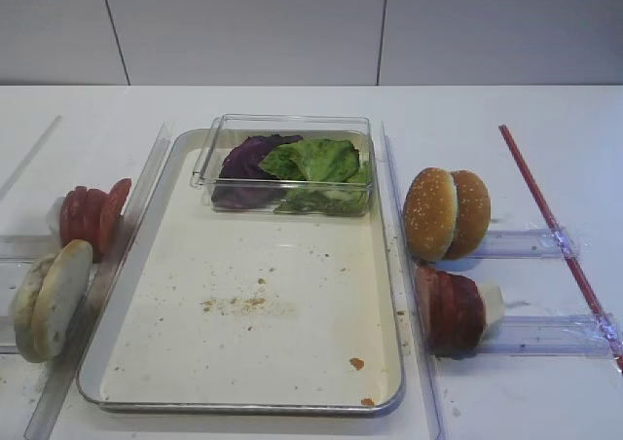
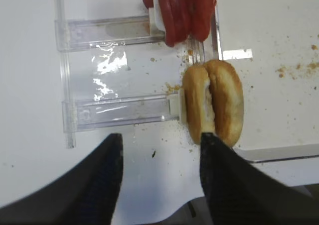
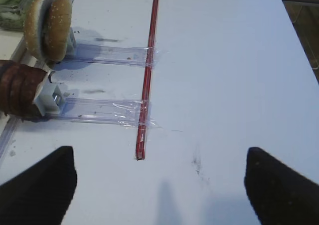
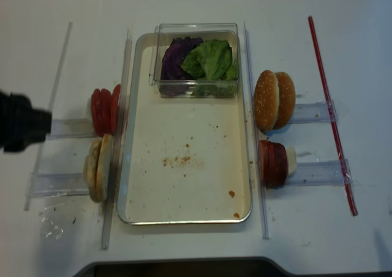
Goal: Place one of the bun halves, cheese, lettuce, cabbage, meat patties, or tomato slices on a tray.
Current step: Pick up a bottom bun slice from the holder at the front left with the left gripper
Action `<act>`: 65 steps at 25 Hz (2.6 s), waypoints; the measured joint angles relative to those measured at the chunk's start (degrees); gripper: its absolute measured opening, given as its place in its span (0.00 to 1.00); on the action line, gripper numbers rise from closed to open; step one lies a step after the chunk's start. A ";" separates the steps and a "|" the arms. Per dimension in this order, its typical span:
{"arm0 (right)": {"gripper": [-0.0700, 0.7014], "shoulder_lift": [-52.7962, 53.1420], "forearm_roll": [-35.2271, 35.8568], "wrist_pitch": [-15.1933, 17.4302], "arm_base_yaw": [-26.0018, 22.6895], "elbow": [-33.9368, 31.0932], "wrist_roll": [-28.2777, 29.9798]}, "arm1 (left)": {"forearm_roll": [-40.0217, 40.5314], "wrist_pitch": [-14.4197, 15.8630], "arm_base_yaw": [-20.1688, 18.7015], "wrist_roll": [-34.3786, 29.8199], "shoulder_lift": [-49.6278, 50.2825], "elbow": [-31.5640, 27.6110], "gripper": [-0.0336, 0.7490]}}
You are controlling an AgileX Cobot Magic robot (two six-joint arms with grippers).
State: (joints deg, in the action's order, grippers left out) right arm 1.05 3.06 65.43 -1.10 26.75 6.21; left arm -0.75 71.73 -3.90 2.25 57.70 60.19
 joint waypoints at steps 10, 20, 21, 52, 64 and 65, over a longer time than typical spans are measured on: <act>0.99 0.00 0.00 0.00 0.00 0.00 0.00 | 0.12 -0.21 0.00 1.14 8.92 4.21 0.47; 0.99 0.00 0.00 0.00 0.00 0.00 0.00 | -1.62 -0.21 0.00 1.24 8.92 4.21 0.47; 0.99 0.00 0.00 0.00 0.00 0.00 0.00 | -2.25 -0.21 0.00 1.24 8.92 4.21 0.47; 0.99 0.00 0.00 0.00 0.00 0.00 0.11 | -1.21 -0.84 -16.49 11.58 18.05 4.48 0.47; 0.99 0.00 0.00 0.00 0.00 0.00 0.11 | -1.32 -1.06 -16.53 11.93 22.35 4.48 0.47; 0.99 0.00 0.00 0.00 0.00 0.00 0.11 | -1.32 -1.18 -16.53 11.93 22.83 4.48 0.47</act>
State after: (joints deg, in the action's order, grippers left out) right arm 1.05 3.06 65.43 -1.10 26.75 6.32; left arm -2.07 70.55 -20.43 14.18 80.53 64.67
